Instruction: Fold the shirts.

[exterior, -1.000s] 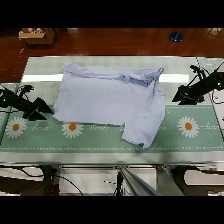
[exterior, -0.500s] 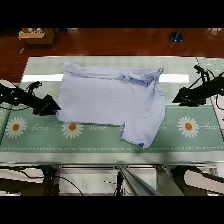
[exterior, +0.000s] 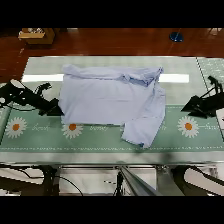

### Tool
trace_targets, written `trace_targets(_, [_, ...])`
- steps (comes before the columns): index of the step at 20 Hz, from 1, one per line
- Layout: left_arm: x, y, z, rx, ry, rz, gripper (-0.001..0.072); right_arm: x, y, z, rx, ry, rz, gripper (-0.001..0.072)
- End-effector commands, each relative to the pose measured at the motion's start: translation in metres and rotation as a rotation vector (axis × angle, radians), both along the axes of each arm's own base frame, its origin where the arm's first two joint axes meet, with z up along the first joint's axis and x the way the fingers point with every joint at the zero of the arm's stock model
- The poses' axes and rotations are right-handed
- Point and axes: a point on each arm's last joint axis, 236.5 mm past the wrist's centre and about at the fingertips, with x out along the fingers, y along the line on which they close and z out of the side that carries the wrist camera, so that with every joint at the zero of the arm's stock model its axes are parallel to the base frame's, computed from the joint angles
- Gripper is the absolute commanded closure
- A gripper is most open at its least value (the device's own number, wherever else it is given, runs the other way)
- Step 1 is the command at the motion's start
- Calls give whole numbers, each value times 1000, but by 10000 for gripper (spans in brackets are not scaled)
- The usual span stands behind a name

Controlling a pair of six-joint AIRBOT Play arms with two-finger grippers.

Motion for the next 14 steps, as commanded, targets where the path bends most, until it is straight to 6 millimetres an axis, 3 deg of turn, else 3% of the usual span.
trace_targets(1, [-7, -2, 7, -36, 12, -29, 687, -17, 33, -29, 150, 18, -60, 217])
trace_targets(5, [-6, 1, 13, -33, -4, -27, 687, -12, 70, -64, 149, -26, -87, 216])
trace_targets(10, [-7, 0, 16, -39, -20, -47, 687, 21, 97, -78, 55, -140, -105, 225])
trace_targets(11, [-6, -1, 17, -46, -29, -51, 687, 27, 100, -79, 39, -152, -124, 265])
trace_targets(12, [-4, -3, 20, -59, -46, -58, 687, 30, 104, -79, 33, -161, -132, 393])
trace_targets(13, [-1, -5, 22, -66, -56, -54, 687, 32, 107, -79, 31, -167, -130, 573])
trace_targets(14, [3, -6, 28, -77, -79, -64, 687, 32, 109, -78, 37, -167, -137, 684])
